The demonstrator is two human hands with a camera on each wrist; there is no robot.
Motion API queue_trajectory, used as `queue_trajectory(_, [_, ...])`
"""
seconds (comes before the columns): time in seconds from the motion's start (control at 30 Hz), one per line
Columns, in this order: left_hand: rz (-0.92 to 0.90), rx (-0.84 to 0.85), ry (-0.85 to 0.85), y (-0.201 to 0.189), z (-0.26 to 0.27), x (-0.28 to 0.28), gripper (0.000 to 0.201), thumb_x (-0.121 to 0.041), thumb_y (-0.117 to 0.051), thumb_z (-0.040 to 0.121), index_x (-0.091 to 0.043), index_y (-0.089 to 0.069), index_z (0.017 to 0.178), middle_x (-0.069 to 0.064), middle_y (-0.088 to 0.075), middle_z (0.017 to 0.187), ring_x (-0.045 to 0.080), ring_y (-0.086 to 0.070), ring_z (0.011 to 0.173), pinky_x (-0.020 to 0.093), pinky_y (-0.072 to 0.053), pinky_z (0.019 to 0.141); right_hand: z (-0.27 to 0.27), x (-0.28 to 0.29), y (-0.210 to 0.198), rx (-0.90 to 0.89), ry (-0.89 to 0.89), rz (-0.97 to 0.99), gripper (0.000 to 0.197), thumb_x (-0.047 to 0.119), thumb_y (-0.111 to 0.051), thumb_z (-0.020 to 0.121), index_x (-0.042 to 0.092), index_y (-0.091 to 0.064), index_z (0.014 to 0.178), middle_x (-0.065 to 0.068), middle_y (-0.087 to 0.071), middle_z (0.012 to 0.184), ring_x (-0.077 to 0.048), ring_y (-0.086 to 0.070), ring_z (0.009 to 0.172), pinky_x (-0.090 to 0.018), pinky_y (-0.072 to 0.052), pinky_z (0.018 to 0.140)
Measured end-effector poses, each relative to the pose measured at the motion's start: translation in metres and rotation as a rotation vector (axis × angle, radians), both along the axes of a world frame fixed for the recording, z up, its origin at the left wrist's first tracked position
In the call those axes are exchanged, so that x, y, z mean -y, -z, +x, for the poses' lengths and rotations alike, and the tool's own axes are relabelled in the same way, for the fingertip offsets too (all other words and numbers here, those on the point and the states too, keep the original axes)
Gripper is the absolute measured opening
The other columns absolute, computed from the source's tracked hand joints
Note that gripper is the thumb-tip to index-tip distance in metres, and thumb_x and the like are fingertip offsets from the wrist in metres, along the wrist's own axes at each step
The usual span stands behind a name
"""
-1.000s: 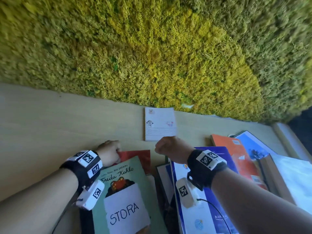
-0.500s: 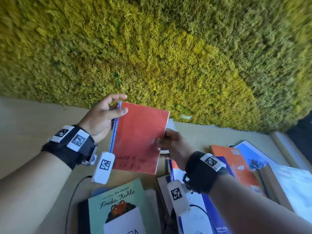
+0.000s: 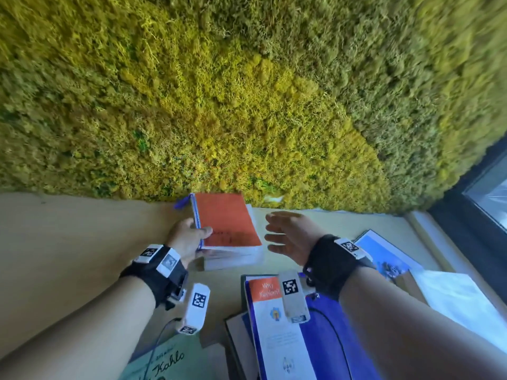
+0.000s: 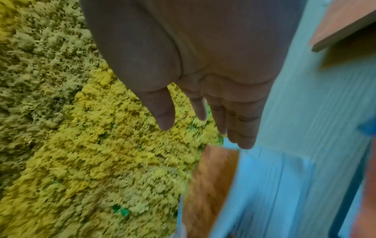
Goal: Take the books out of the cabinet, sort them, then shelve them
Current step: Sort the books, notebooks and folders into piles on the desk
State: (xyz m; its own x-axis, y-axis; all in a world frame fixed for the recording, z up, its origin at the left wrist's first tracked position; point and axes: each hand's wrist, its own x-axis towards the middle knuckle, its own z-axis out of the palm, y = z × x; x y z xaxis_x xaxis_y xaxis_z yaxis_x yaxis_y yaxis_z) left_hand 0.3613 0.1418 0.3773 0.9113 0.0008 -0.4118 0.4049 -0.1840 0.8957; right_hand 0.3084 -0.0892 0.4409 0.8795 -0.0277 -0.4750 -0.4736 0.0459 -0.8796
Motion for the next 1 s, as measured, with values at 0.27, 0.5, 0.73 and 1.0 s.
queue_trajectory(0.27, [0.923, 0.118, 0.404, 0.063, -0.008, 0.009, 0.099, -0.055, -0.075, 0.066, -0.036, -0.035, 0.154, 0.020, -0.046, 0.145, 0.039, -0.048, 0.130, 0.041, -0.043, 0.110, -0.047, 0.132, -0.009, 0.007, 0.170, -0.299, 0.009, 0.018, -0.059, 0.100, 0.019, -0.063, 0.092, -0.006, -0.065, 0.095, -0.025, -0.062, 0.081, -0.035, -0.048, 0.076])
queue_trajectory(0.5, [0.895, 0.197, 0.342, 0.033, -0.036, 0.044, 0.081, -0.057, -0.069, 0.075, -0.033, -0.044, 0.148, 0.018, -0.024, 0.161, 0.037, -0.031, 0.146, 0.044, -0.034, 0.118, -0.082, 0.200, 0.022, -0.223, -0.036, -0.950, 0.059, 0.036, -0.073, 0.089, 0.011, -0.054, 0.139, -0.012, -0.058, 0.131, -0.021, -0.055, 0.110, -0.024, -0.037, 0.090])
queue_trajectory(0.73, [0.677, 0.342, 0.530, -0.002, -0.082, 0.104, 0.046, -0.035, -0.070, 0.090, -0.025, -0.060, 0.133, 0.011, -0.039, 0.149, 0.027, -0.038, 0.142, 0.033, -0.030, 0.114, -0.076, 0.196, 0.091, -0.343, -0.268, -1.155, 0.091, 0.073, -0.061, 0.065, 0.018, -0.051, 0.136, -0.011, -0.062, 0.133, -0.036, -0.064, 0.115, -0.046, -0.053, 0.094])
queue_trajectory(1.0, [0.564, 0.412, 0.614, -0.022, -0.108, 0.125, 0.035, -0.036, -0.067, 0.093, -0.029, -0.062, 0.127, -0.003, -0.044, 0.134, 0.019, -0.051, 0.125, 0.036, -0.040, 0.108, -0.078, 0.188, 0.013, -0.057, 0.003, -0.947, 0.018, 0.006, -0.062, 0.087, 0.004, -0.070, 0.103, -0.008, -0.068, 0.085, -0.025, -0.070, 0.080, -0.032, -0.054, 0.069])
